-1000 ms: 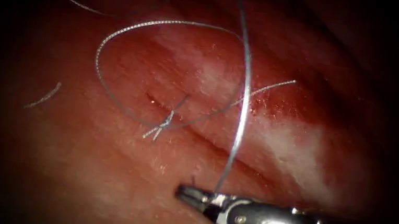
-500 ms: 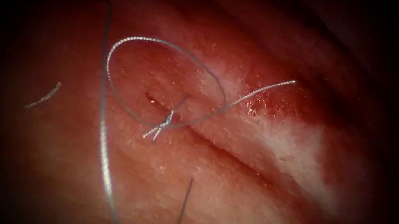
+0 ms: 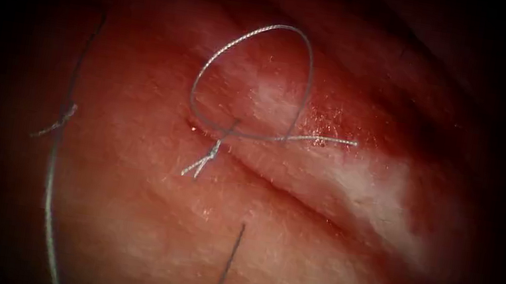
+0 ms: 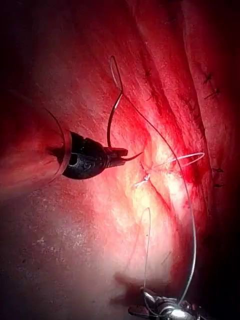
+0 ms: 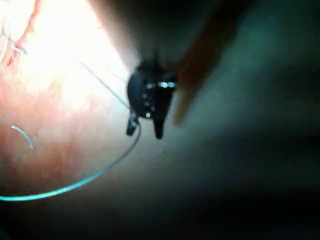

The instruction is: Wound Closure

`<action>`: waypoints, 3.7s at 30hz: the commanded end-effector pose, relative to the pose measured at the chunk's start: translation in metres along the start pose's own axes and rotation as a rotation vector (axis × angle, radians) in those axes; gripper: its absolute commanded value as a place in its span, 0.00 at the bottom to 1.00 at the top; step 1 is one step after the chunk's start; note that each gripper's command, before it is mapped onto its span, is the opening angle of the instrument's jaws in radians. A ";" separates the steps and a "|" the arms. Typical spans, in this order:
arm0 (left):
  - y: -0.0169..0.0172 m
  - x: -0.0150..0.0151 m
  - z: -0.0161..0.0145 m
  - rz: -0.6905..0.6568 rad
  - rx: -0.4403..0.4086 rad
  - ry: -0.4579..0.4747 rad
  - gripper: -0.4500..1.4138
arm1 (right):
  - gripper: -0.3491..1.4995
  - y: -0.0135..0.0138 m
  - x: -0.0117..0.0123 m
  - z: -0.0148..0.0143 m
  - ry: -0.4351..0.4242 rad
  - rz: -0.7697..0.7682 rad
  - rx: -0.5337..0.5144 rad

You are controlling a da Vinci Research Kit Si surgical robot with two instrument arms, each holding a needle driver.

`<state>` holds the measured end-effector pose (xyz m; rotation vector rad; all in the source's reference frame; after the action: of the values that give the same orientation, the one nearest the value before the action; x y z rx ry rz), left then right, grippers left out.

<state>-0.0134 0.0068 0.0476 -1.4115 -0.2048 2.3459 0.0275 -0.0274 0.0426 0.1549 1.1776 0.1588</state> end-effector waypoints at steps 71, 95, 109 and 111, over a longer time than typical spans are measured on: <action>0.0031 -0.0022 0.0105 -0.023 0.012 0.029 0.00 | 0.00 -0.0038 0.0016 0.0006 -0.046 -0.264 0.014; 0.0036 -0.0029 0.0117 -0.012 -0.002 0.032 0.00 | 0.81 0.0129 -0.0137 0.0017 -0.127 -0.198 -0.230; 0.0036 -0.0031 0.0118 -0.009 -0.004 0.027 0.00 | 0.00 0.0112 -0.0154 0.0006 -0.113 -0.192 -0.166; 0.0036 -0.0032 0.0118 -0.009 -0.003 0.027 0.00 | 0.00 0.0099 -0.0140 0.0002 -0.088 -0.184 -0.154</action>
<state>-0.0228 0.0037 0.0542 -1.4397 -0.2044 2.3192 0.0213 -0.0199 0.0571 -0.0829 1.0809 0.0790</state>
